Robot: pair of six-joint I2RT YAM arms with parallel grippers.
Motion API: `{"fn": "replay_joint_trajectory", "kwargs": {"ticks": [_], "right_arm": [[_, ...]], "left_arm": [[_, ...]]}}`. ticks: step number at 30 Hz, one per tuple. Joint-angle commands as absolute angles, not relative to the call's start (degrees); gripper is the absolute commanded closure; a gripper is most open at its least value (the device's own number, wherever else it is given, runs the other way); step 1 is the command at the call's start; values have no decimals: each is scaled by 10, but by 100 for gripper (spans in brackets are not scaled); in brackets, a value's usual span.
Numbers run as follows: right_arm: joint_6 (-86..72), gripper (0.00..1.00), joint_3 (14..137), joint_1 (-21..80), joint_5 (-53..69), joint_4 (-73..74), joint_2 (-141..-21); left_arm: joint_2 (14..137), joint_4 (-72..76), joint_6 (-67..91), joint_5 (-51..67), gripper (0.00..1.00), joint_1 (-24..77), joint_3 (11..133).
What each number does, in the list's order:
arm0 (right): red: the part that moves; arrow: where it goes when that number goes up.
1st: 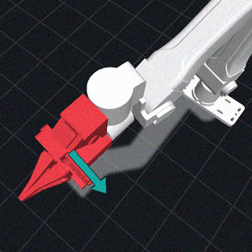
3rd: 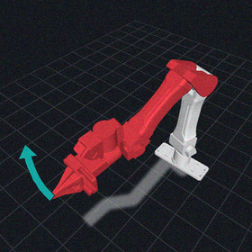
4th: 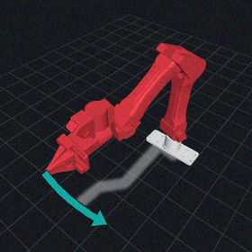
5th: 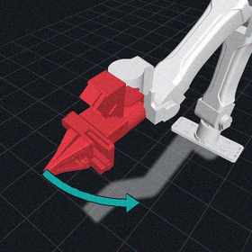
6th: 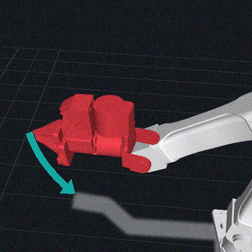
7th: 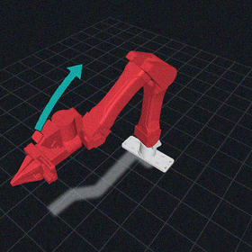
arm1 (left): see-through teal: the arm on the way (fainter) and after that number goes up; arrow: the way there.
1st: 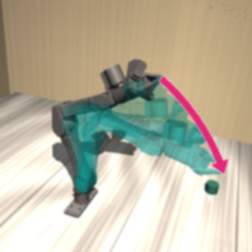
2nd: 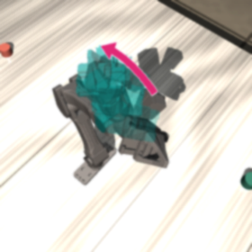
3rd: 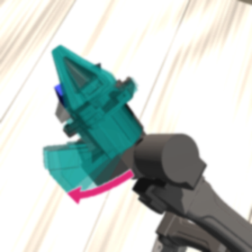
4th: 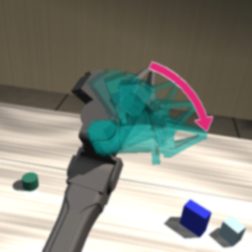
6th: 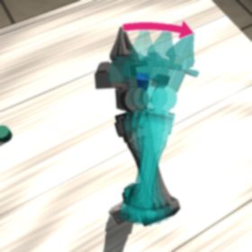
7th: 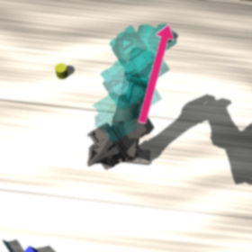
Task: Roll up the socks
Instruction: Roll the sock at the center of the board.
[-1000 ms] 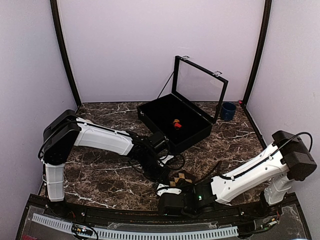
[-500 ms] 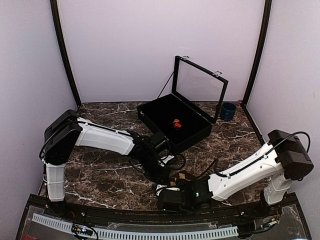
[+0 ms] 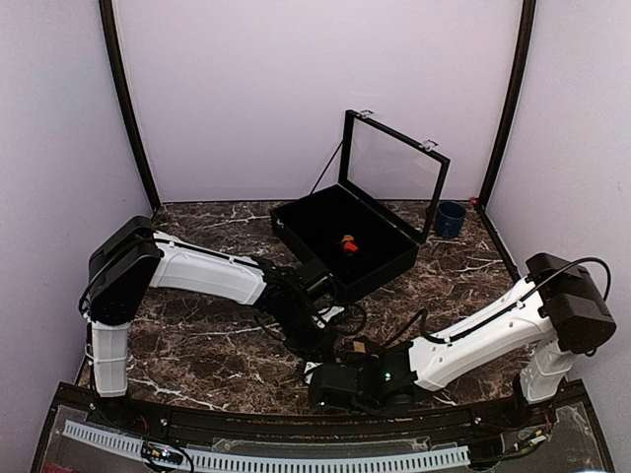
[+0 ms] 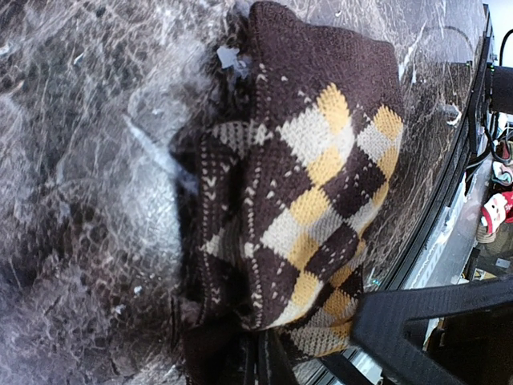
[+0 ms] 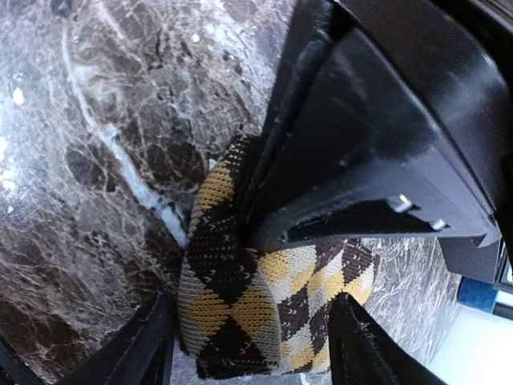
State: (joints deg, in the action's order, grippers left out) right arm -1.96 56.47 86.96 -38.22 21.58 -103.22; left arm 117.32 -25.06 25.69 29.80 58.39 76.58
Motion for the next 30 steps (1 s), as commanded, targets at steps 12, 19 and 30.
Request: {"fn": "replay_joint_trajectory", "kwargs": {"ticks": [12,19,30], "right_arm": [[-59,74,559,860,-298,253,-1054],[-80,86,555,853,-265,246,-1055],[-106,93,536,823,-210,225,-1034]], "left_arm": [[1222,-314,258,253,96,592,747],[1218,-304,291,253,96,588,739],[1163,-273,348,259,73,544,698]]}}
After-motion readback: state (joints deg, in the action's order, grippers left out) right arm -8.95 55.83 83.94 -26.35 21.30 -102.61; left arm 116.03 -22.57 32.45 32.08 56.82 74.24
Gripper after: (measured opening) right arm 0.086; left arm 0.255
